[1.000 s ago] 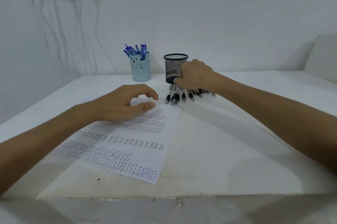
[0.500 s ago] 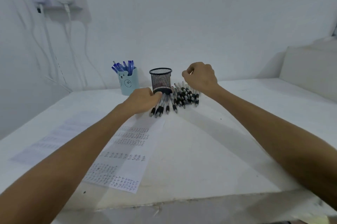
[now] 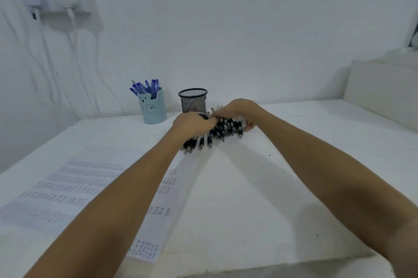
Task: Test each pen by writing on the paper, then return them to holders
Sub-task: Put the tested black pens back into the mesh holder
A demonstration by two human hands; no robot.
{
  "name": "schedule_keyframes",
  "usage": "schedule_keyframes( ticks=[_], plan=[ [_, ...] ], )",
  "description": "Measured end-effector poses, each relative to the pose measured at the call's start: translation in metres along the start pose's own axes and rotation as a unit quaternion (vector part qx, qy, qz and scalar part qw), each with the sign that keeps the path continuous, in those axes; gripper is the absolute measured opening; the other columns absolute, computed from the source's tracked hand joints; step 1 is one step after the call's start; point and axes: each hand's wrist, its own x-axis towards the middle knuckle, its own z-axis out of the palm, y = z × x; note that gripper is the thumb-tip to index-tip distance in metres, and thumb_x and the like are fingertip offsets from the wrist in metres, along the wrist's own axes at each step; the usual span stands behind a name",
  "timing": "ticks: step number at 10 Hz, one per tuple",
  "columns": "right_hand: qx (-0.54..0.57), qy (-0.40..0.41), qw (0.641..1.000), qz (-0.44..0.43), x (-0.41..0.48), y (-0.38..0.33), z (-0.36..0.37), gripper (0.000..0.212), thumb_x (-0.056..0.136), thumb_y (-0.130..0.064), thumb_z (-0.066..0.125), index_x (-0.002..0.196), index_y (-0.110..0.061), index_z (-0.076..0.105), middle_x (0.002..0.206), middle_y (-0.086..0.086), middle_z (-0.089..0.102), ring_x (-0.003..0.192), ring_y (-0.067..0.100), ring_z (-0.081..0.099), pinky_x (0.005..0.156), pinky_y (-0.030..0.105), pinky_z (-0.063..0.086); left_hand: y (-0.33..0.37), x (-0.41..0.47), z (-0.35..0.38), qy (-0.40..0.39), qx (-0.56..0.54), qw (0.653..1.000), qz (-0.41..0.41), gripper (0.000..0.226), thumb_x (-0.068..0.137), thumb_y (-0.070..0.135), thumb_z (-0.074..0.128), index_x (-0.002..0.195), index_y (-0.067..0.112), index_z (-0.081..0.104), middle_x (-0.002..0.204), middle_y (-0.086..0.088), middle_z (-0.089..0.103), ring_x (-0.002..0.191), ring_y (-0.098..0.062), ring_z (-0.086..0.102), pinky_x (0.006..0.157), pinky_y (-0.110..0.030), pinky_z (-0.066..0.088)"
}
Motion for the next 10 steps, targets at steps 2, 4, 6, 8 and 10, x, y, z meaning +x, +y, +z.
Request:
schedule_keyframes(
  ticks=[2,4,6,8,10],
  plan=[
    [-0.078,-0.036,0.996,-0.023,-0.002,-0.009,-0.006,0.037,0.101,-0.038,0.042,0.092,-0.005,0.056,0.085,0.009,0.057,0.073,0.021,0.057,0.071,0.026,0.047,0.019,0.010,0.005,-0.037,0.007,0.998,-0.058,0.103,0.063,0.082,0.032,0.139,0.019,0.061,0.141,-0.014,0.060,0.133,-0.038,0.054,0.106,-0.039,0.045],
    [-0.175,0.023,0.984,-0.027,0.081,0.000,0.016,0.078,0.090,-0.058,0.036,0.161,-0.028,0.023,0.162,0.003,0.034,0.142,0.032,0.042,0.112,0.045,0.037,0.018,0.057,0.024,-0.100,0.012,0.991,-0.083,0.114,0.050,0.079,0.043,0.151,0.026,0.046,0.160,-0.007,0.044,0.149,-0.029,0.039,0.117,-0.039,0.034],
    [-0.222,0.055,0.973,-0.024,0.051,-0.001,0.009,0.041,0.096,-0.042,0.053,0.125,-0.015,0.061,0.108,0.003,0.062,0.092,0.024,0.058,0.067,0.031,0.044,0.027,0.030,0.006,-0.055,0.015,0.998,-0.031,0.066,0.097,0.060,0.054,0.135,0.007,0.062,0.139,-0.015,0.062,0.130,-0.035,0.058,0.106,-0.044,0.047],
    [-0.255,0.037,0.966,-0.015,0.037,-0.008,0.002,0.016,0.088,-0.033,0.059,0.097,-0.020,0.062,0.081,0.000,0.057,0.062,0.016,0.053,0.048,0.028,0.035,0.036,0.017,-0.002,-0.076,0.012,0.997,-0.012,0.061,0.096,0.056,0.063,0.133,0.007,0.065,0.137,-0.014,0.064,0.129,-0.033,0.060,0.105,-0.042,0.047],
    [-0.227,0.051,0.973,0.002,0.041,-0.001,0.001,0.033,0.089,-0.033,0.059,0.119,-0.019,0.061,0.086,0.002,0.050,0.075,0.020,0.052,0.049,0.031,0.034,0.047,0.009,-0.007,-0.136,0.003,0.989,-0.056,0.063,0.092,0.060,0.065,0.134,0.014,0.056,0.137,-0.011,0.061,0.130,-0.031,0.059,0.109,-0.037,0.047]
  ],
)
